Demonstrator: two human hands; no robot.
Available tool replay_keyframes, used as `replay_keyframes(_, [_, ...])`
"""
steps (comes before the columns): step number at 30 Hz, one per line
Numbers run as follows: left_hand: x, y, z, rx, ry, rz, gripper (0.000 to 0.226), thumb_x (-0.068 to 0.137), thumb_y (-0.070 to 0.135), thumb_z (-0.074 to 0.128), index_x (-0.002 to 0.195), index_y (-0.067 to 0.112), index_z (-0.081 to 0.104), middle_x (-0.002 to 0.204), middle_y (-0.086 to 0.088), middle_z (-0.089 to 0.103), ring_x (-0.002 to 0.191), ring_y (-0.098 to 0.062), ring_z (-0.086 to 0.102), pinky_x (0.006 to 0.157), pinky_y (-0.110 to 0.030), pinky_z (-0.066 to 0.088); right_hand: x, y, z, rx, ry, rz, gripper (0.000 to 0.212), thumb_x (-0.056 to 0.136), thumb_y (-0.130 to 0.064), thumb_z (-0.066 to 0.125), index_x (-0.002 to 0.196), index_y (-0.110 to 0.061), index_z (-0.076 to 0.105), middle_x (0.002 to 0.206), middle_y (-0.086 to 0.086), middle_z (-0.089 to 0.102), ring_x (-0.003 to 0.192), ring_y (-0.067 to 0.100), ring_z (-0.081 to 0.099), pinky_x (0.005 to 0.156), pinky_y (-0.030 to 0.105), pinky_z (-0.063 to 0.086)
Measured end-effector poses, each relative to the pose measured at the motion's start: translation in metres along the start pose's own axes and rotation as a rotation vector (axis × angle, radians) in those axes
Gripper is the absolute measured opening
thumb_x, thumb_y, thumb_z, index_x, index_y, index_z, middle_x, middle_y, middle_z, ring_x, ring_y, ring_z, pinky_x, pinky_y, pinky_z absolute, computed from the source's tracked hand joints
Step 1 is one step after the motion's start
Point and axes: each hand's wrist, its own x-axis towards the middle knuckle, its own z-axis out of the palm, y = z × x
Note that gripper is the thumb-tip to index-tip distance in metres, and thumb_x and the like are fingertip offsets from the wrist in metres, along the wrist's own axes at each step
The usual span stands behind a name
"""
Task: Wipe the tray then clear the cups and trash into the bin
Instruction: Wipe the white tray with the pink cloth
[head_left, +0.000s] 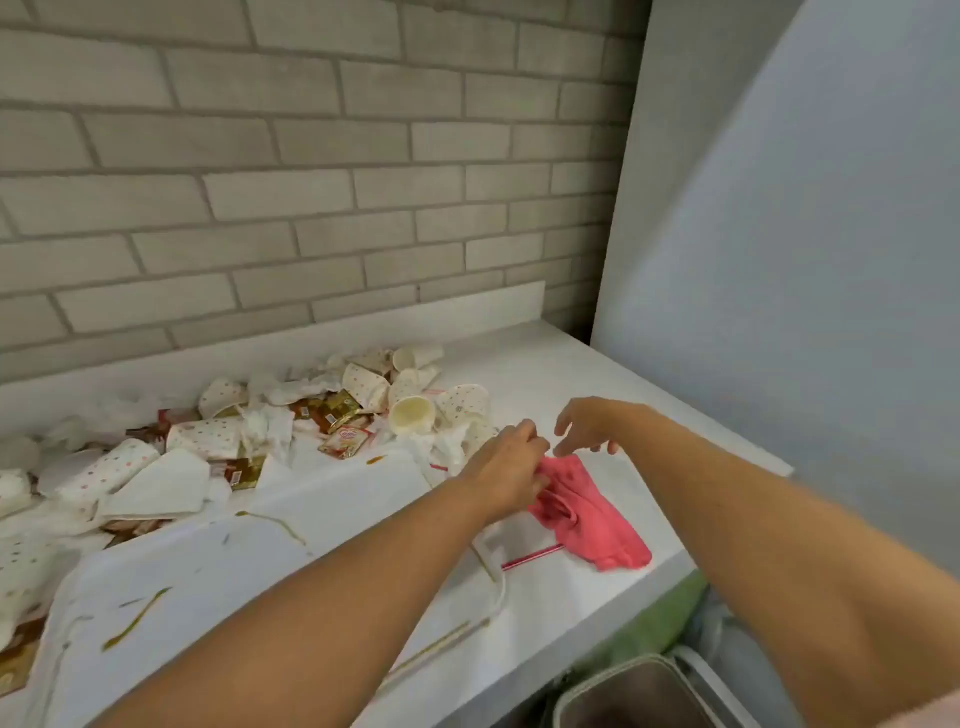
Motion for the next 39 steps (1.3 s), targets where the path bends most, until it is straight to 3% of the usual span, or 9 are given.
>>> replay_keyframes(2, [0.000,0.002,0.011,0.021,-0.045,-0.001,0.033,0.089,0.021,0.052,0.119,0.008,0.055,0.119,-0.009,0.045,0.109,-0.028,0.049,0.089,-0.038,0.044,-0.002,0.004,0.011,-0.031,-0.045,0.016,0.048,0.089,-0.028,0.060,0.133,-0.010,0.051,0.108,0.008,0.057,0.087,0.020,0.054,0.058,0.021,0.046])
replay_keyframes(7, [0.000,-0.001,0.047,-0.004,-0.136,-0.012,0.043,0.089,0.022,0.051,0.131,0.012,0.048,0.138,-0.008,0.040,0.120,-0.028,0.047,0.093,-0.035,0.045,0.003,0.016,0.037,0.009,-0.098,0.058,0.050,0.088,-0.033,0.062,0.131,-0.009,0.053,0.129,0.010,0.056,0.118,0.026,0.054,0.087,0.029,0.049])
replay_keyframes(13, [0.001,0.000,0.062,0.018,-0.181,-0.062,0.033,0.092,0.027,0.047,0.115,0.007,0.062,0.120,-0.012,0.055,0.110,-0.029,0.054,0.086,-0.038,0.047,0.022,0.020,0.058,0.036,-0.142,0.144,0.055,0.072,-0.038,0.075,0.119,-0.014,0.058,0.119,0.007,0.062,0.108,0.026,0.060,0.088,0.037,0.053])
replay_keyframes(18, [-0.003,0.003,0.064,-0.040,-0.141,-0.037,0.026,0.092,0.021,0.047,0.096,0.004,0.066,0.105,-0.015,0.064,0.095,-0.033,0.059,0.071,-0.034,0.043,0.025,0.017,0.065,0.091,-0.039,0.170,0.055,0.079,-0.025,0.070,0.124,-0.003,0.048,0.120,0.012,0.057,0.101,0.026,0.057,0.077,0.029,0.046])
replay_keyframes(23, [-0.005,0.001,0.061,-0.044,-0.122,-0.008,0.028,0.093,0.021,0.044,0.105,0.006,0.064,0.112,-0.013,0.062,0.102,-0.032,0.055,0.081,-0.037,0.045,0.022,0.021,0.053,0.193,-0.040,0.196,0.046,0.075,-0.019,0.067,0.116,-0.003,0.055,0.108,0.012,0.059,0.089,0.024,0.052,0.063,0.025,0.042])
replay_keyframes(26, [-0.007,0.000,0.053,-0.051,-0.072,-0.003,0.030,0.095,0.022,0.041,0.109,0.005,0.062,0.114,-0.014,0.060,0.106,-0.032,0.054,0.085,-0.036,0.045,0.019,0.023,0.037,0.263,0.022,0.207,0.045,0.075,-0.019,0.068,0.116,-0.003,0.057,0.108,0.013,0.061,0.089,0.025,0.054,0.068,0.028,0.044])
replay_keyframes(29, [-0.007,0.003,0.039,-0.139,0.044,-0.045,0.033,0.094,0.013,0.041,0.120,0.005,0.060,0.122,-0.013,0.059,0.114,-0.029,0.054,0.094,-0.035,0.045,0.012,0.020,0.013,0.317,0.083,0.207,0.044,0.076,-0.017,0.069,0.116,-0.005,0.056,0.111,0.014,0.062,0.089,0.027,0.056,0.074,0.031,0.047])
replay_keyframes(34, [0.003,0.004,0.005,-0.493,0.451,-0.248,0.032,0.099,0.024,0.035,0.111,0.009,0.061,0.107,-0.011,0.062,0.100,-0.025,0.056,0.086,-0.034,0.044,-0.005,-0.008,-0.022,0.359,0.201,0.071,0.038,0.071,-0.015,0.073,0.106,-0.005,0.059,0.103,0.015,0.063,0.090,0.030,0.061,0.077,0.037,0.052])
replay_keyframes(39, [0.004,-0.008,-0.031,-0.950,0.457,-0.344,0.044,0.096,0.041,0.043,0.131,0.017,0.047,0.122,-0.001,0.058,0.112,-0.016,0.055,0.096,-0.028,0.043,-0.026,-0.053,-0.032,0.390,0.130,-0.209,0.027,0.072,-0.011,0.073,0.096,-0.005,0.062,0.083,0.011,0.065,0.072,0.025,0.062,0.068,0.033,0.053])
